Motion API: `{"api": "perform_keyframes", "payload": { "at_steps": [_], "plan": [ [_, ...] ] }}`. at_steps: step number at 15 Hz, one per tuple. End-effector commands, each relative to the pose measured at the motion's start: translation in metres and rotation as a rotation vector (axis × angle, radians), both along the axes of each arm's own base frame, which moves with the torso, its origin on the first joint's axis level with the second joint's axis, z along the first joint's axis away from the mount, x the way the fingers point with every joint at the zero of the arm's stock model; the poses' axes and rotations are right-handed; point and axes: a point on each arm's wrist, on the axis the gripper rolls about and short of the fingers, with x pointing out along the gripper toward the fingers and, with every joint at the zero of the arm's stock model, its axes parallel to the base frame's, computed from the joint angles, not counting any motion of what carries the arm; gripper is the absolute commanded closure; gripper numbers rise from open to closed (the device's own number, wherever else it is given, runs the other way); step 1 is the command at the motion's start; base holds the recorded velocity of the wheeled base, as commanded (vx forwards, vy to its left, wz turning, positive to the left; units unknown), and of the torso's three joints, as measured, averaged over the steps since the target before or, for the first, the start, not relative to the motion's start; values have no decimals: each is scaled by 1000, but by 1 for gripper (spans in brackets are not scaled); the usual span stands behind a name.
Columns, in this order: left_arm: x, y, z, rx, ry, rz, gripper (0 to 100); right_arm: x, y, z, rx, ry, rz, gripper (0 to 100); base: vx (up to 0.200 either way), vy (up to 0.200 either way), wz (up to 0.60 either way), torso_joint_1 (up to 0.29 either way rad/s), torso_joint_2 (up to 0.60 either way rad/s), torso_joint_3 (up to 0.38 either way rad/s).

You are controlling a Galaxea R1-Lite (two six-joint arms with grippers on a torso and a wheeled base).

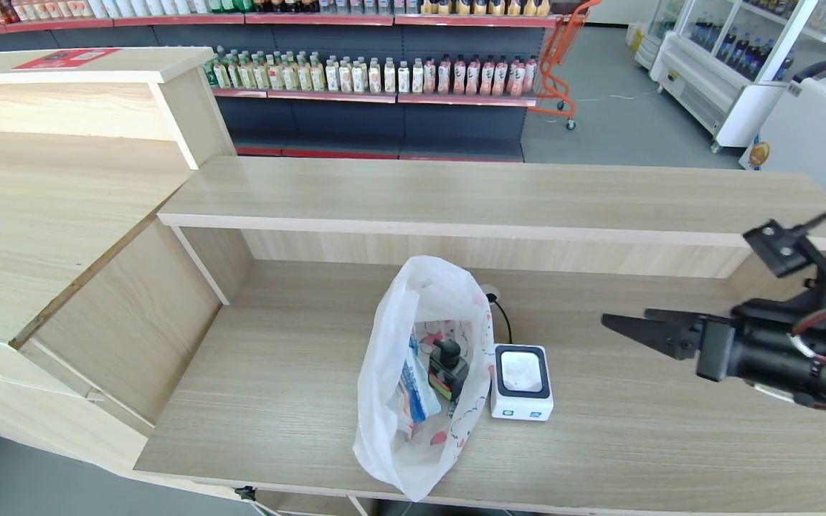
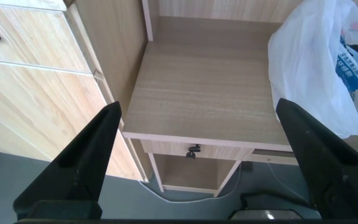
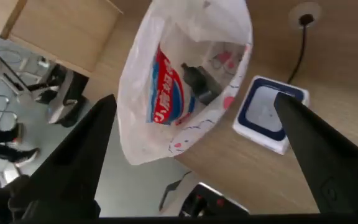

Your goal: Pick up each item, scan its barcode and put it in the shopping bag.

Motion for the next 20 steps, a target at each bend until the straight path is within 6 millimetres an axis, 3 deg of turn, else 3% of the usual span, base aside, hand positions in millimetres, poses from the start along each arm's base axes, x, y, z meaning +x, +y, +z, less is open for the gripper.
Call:
{"api": "perform_keyframes", "payload": {
  "at_steps": [1, 6, 9, 20],
  "plan": [
    [0, 0, 0, 0, 0, 0, 0, -74, -41, -14, -98, -91, -280, 0, 0, 0, 0, 0, 0, 0],
    [0, 0, 0, 0, 0, 0, 0, -180, -51, -70, -213, -68, -675, 0, 0, 0, 0, 0, 0, 0],
    [0, 0, 0, 0, 0, 0, 0, -214, -51, -106, -250, -172, -776, 0, 0, 0, 0, 0, 0, 0],
    [0, 0, 0, 0, 0, 0, 0, -224, -52, -110, -110, -260, -747, 0, 0, 0, 0, 0, 0, 0]
  ]
}}
